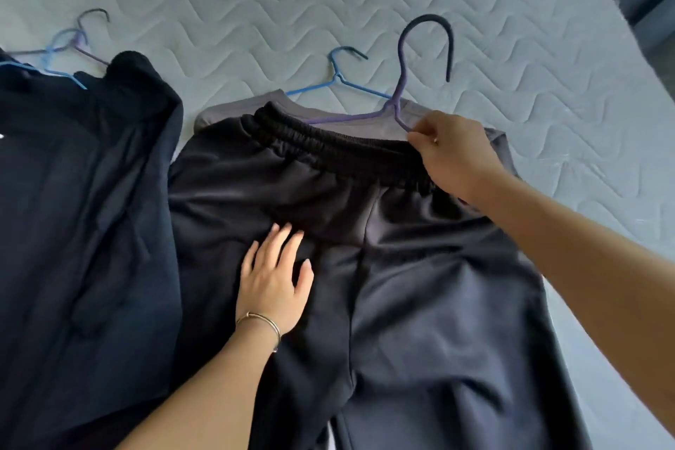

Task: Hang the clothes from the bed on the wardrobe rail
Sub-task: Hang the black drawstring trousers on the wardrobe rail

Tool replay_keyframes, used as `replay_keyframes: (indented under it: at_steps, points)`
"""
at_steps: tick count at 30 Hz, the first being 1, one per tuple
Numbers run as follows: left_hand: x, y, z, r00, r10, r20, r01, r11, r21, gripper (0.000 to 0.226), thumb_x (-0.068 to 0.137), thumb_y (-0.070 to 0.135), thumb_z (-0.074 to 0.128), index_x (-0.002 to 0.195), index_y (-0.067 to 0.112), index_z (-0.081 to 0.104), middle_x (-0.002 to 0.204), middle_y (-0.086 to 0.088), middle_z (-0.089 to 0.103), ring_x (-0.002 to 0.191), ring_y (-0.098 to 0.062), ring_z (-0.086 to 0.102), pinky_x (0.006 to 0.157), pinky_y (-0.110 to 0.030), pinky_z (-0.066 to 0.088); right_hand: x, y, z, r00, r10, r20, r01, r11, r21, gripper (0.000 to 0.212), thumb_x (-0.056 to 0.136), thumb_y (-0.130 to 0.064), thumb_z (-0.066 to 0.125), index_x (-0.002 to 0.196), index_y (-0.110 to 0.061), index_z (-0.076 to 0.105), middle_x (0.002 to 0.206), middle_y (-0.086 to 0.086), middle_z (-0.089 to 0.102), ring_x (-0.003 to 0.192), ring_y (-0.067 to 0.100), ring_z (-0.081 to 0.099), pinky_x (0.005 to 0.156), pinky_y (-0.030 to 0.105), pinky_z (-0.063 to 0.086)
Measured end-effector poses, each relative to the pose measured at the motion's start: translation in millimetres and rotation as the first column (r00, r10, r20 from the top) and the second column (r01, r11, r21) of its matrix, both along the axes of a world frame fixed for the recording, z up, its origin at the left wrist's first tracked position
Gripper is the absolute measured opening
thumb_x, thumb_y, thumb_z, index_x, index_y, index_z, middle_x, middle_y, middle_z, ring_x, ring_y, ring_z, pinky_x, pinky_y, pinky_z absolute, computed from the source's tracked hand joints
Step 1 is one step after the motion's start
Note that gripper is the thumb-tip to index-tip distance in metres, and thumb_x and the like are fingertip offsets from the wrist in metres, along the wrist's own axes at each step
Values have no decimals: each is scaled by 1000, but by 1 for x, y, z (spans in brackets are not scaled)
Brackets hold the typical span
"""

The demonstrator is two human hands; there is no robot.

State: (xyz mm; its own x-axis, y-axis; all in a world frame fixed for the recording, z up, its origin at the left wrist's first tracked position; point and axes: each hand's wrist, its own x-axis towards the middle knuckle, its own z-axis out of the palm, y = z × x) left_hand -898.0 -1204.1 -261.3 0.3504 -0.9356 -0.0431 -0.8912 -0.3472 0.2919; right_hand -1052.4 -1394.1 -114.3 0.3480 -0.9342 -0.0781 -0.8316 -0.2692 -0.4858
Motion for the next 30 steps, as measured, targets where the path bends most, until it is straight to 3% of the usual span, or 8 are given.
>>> replay_keyframes:
  at_steps: [5,10,12,15,19,22,24,30]
  points:
    - [-9,19,60,903,126,-411,-92,990,102,39,92,23,44,130,16,49,140,1,47,126,-17,47,104,-30,37,-38,65,78,998,7,60,-14,993,113,12,92,-20,49,87,-17,60,79,3,66,75,22,58,56,24,40]
    - [-50,93,205,839,-167,-518,-121,871,-476,27,87,21,48,107,11,63,105,8,54,95,12,52,86,-2,41,-37,155,150,961,-52,270,-9,975,221,18,88,-18,58,71,-23,64,59,-9,61,60,12,59,63,26,48]
    - [-59,114,274,708,-187,-681,-202,870,-450,23,87,26,50,106,20,62,102,15,58,98,7,56,86,-4,43,-30,202,182,900,-138,414,14,958,288,22,86,-15,61,66,-24,62,56,-7,62,48,2,55,59,16,47]
    - [-56,137,368,313,-89,-946,-308,933,-189,24,90,27,52,113,21,58,104,9,64,102,-3,59,100,-22,44,-16,268,242,807,-211,552,-12,928,372,25,87,-8,57,66,-19,65,57,-5,62,46,3,54,62,17,48]
    - [-29,170,476,351,-136,-927,-344,902,-263,37,84,24,62,118,12,51,89,1,66,82,-8,65,83,-27,50,14,333,332,819,-22,574,-143,960,242,21,89,-7,48,91,-17,66,77,-2,71,65,7,66,74,24,52]
    - [-2,204,539,355,-138,-925,-447,844,-297,17,84,12,62,96,16,51,75,-2,57,61,-15,58,59,-30,47,39,367,397,814,212,541,-308,947,92,24,88,-11,47,102,-18,65,90,3,74,69,4,66,68,24,51]
    - [18,230,578,487,-129,-864,-448,812,-374,19,87,5,56,83,22,49,72,-3,53,60,-16,54,57,-27,46,49,384,434,779,348,521,-400,916,-14,21,88,-13,50,97,-23,65,86,6,74,61,6,63,59,21,46]
    - [62,357,691,803,-26,-596,-343,797,-497,25,92,4,47,75,21,42,65,-4,43,50,-13,42,41,-13,34,83,431,522,611,612,501,-550,784,-287,19,87,-9,54,98,-16,67,94,0,71,94,16,66,90,27,50]
